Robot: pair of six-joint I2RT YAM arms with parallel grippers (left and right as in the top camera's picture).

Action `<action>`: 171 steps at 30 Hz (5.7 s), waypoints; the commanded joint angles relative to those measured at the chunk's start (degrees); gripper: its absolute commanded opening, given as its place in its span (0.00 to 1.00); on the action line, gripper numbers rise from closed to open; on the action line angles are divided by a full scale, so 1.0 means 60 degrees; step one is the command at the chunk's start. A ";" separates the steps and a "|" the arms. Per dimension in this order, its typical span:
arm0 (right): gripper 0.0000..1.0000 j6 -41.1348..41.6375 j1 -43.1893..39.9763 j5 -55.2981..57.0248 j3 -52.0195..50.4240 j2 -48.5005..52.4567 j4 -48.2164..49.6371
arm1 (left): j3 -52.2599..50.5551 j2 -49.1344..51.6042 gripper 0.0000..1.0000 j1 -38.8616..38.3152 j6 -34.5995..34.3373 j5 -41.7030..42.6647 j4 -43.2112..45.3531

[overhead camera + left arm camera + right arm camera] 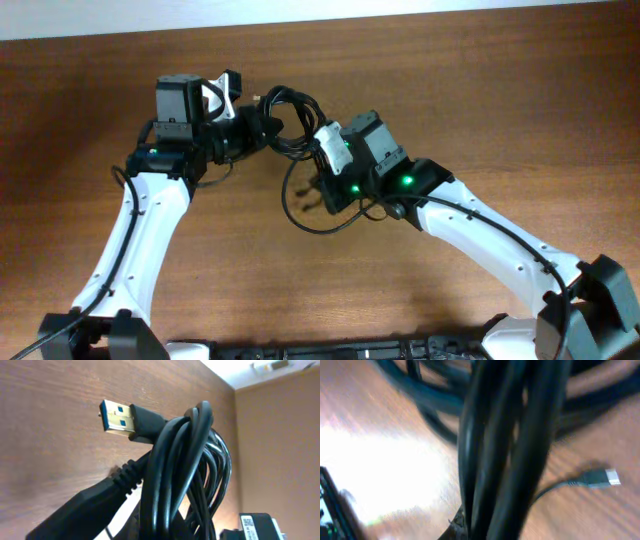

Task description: Untangle cables

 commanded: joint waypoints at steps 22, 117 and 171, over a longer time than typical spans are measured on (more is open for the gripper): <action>0.04 0.1654 -0.1923 -0.2029 0.0510 -0.1548 -0.0539 | 0.0175 -0.0222 0.00 -0.2080 0.9384 0.2641 -0.1967; 0.04 0.5865 -0.2251 -0.2765 0.0503 0.0973 0.1785 | 0.0714 -0.1945 0.24 -0.1290 0.8185 -0.3388 -0.5683; 0.58 0.0379 -0.2452 -0.2288 0.1126 0.0805 0.0007 | 0.1169 -0.0710 0.99 0.2142 0.3880 -0.3585 -0.4626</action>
